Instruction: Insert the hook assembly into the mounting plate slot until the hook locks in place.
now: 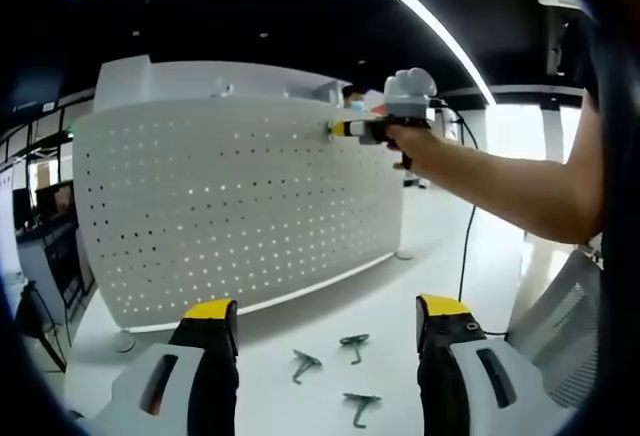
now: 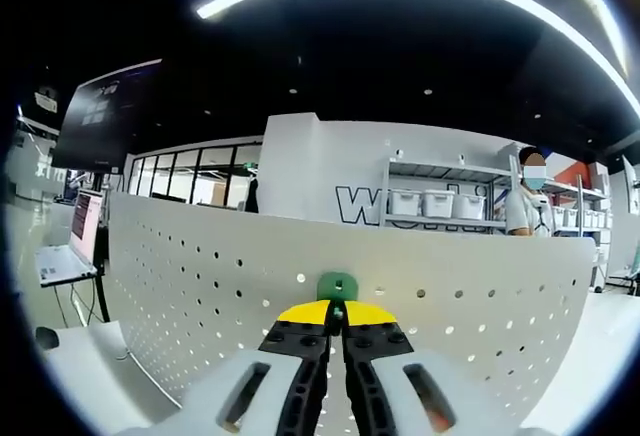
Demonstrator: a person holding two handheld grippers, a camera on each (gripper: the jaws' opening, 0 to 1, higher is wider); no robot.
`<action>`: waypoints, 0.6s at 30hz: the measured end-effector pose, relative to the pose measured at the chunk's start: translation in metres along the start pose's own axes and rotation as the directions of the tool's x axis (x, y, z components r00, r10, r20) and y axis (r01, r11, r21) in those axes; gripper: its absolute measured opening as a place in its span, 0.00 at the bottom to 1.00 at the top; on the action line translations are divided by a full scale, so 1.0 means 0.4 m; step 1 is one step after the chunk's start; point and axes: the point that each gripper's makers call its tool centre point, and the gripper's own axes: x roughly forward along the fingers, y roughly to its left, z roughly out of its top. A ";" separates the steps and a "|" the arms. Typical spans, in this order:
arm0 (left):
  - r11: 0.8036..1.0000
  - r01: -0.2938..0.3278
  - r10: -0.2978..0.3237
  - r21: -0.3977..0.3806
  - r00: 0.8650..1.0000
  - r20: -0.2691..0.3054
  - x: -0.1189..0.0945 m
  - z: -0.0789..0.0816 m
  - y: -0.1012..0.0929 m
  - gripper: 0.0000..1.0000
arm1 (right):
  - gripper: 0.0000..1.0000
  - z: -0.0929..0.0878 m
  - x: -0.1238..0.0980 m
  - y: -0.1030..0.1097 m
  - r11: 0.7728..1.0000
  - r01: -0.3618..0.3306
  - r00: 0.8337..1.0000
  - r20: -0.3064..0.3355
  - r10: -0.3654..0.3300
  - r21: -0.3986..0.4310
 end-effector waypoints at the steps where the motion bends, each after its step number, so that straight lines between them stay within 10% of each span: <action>1: 1.000 0.000 0.000 0.000 1.000 0.000 0.000 0.000 0.000 0.74 | 0.02 0.000 0.000 0.001 1.000 0.002 1.000 0.002 -0.002 -0.004; 18: 1.000 -0.001 0.001 -0.006 1.000 0.005 -0.003 0.002 0.003 0.72 | 0.02 -0.003 0.000 -0.005 0.996 0.049 0.995 0.078 -0.054 0.070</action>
